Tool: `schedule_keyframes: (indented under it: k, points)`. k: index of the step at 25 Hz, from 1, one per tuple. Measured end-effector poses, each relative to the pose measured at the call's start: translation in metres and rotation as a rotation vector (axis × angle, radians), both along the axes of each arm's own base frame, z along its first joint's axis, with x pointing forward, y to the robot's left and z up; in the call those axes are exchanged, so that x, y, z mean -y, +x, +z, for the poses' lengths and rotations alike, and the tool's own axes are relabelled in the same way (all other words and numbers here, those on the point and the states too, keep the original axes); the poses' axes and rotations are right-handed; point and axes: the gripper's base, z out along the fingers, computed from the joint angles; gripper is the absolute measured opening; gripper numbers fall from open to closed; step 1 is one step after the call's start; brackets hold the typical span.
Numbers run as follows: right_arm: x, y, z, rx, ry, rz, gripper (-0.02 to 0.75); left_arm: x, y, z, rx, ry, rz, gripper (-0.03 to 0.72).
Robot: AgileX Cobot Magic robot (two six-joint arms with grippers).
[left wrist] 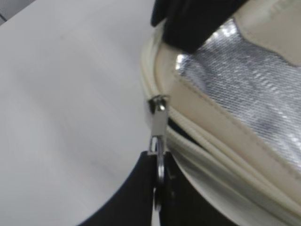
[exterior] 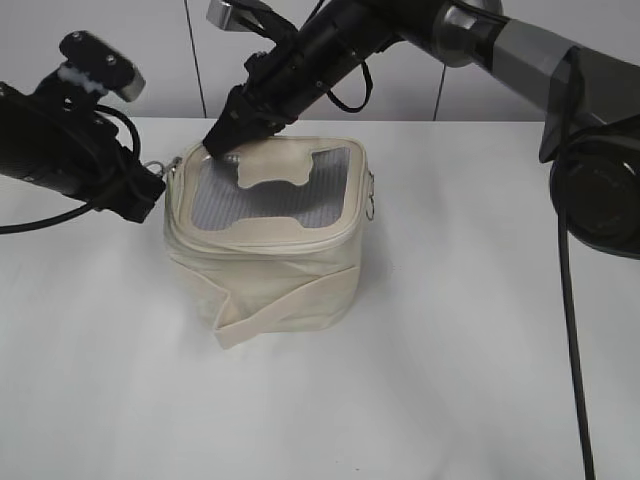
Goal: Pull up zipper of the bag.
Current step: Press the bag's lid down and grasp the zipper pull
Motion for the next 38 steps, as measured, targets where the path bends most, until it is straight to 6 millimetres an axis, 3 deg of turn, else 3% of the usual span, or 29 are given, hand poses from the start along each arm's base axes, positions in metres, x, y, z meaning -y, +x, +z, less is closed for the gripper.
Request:
schedule_keyframes:
  k: [7,13,16,26,38]
  points:
    - [0.000,0.000,0.000,-0.031,-0.008,-0.024,0.092,-0.009,-0.022,0.022,-0.097,-0.025,-0.002,-0.008]
    - [0.001,0.000,-0.001,-0.047,-0.009,-0.037,0.092,-0.010,-0.058,0.031,-0.212,-0.025,-0.088,-0.008]
    - [0.001,0.000,0.000,-0.055,-0.010,-0.042,0.092,0.003,-0.071,0.030,-0.245,-0.029,-0.149,-0.008]
    - [0.001,-0.004,-0.001,-0.082,-0.021,-0.014,0.084,0.083,-0.108,0.029,-0.091,-0.060,-0.358,-0.008]
    - [0.001,-0.004,-0.001,-0.126,-0.019,-0.050,0.084,0.102,-0.100,0.014,-0.089,-0.086,-0.309,-0.008]
